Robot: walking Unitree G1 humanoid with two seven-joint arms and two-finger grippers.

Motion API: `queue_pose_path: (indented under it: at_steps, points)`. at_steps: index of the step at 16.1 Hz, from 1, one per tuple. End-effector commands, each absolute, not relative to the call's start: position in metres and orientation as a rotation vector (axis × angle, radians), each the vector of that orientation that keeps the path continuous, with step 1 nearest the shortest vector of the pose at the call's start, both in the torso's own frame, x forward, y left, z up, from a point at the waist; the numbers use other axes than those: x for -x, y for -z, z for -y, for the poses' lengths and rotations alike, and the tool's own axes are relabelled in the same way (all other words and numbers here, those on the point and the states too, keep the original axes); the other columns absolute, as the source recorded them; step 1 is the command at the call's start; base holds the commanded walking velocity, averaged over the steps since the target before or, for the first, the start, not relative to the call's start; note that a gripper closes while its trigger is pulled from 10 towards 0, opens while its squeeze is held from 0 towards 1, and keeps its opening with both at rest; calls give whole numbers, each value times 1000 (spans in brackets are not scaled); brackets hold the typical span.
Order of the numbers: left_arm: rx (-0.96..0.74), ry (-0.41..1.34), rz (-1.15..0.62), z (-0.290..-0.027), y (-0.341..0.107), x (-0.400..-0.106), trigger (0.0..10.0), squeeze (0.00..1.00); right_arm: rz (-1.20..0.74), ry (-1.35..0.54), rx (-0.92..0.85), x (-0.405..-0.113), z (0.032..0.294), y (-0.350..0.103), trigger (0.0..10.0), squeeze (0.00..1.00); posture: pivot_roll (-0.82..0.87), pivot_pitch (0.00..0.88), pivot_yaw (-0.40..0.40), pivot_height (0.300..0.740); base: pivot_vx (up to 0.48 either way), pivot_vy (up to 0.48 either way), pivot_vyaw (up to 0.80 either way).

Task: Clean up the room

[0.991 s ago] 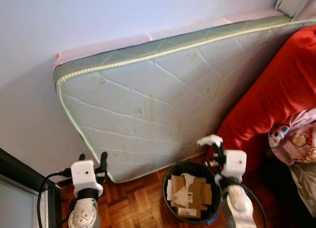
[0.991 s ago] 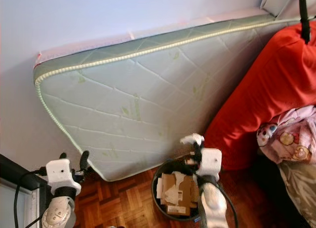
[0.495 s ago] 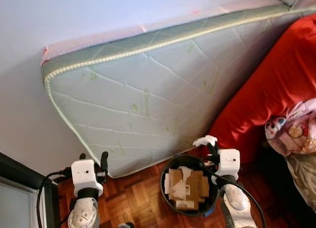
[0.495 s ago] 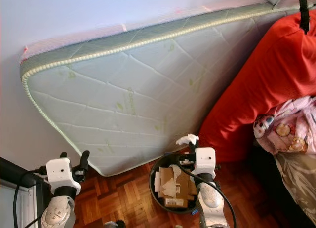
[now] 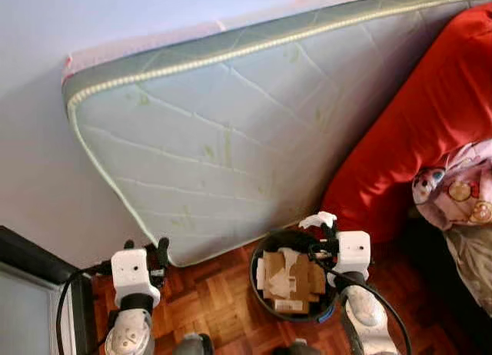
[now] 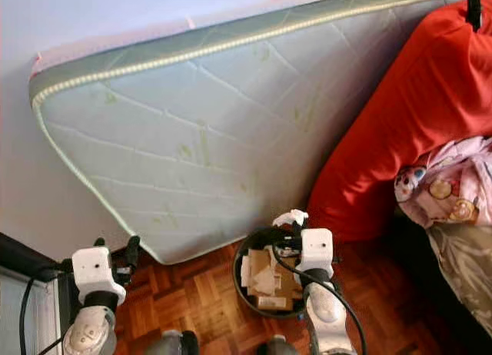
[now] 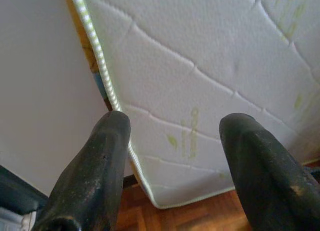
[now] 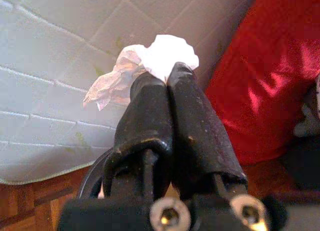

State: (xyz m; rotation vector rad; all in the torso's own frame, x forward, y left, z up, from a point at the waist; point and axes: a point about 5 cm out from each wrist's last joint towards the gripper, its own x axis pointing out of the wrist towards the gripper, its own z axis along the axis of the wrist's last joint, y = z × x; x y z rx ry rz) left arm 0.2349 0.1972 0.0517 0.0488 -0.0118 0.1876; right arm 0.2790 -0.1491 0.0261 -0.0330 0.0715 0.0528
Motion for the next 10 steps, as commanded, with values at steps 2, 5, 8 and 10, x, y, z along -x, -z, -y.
queue_pose_path:
  at_steps: [2,5,8,10]
  points:
    - [-58,-176,-8,-197,-50,-231,10000,0,-76,-56,28,-275,147,-24,10000,0,8,220,-7,667,0,0,0]
    - [-62,-176,-11,-197,-50,-230,10000,0,-78,-60,30,-277,146,-24,10000,0,12,223,-6,667,0,0,0]
    - [-64,-175,-12,-198,-51,-230,10000,0,-124,-69,44,-280,143,-21,10000,0,14,225,-3,657,0,0,0]
    - [-63,-172,-14,-197,-51,-231,10000,0,-97,-80,31,-280,140,-23,10000,0,14,227,-1,647,0,0,0]
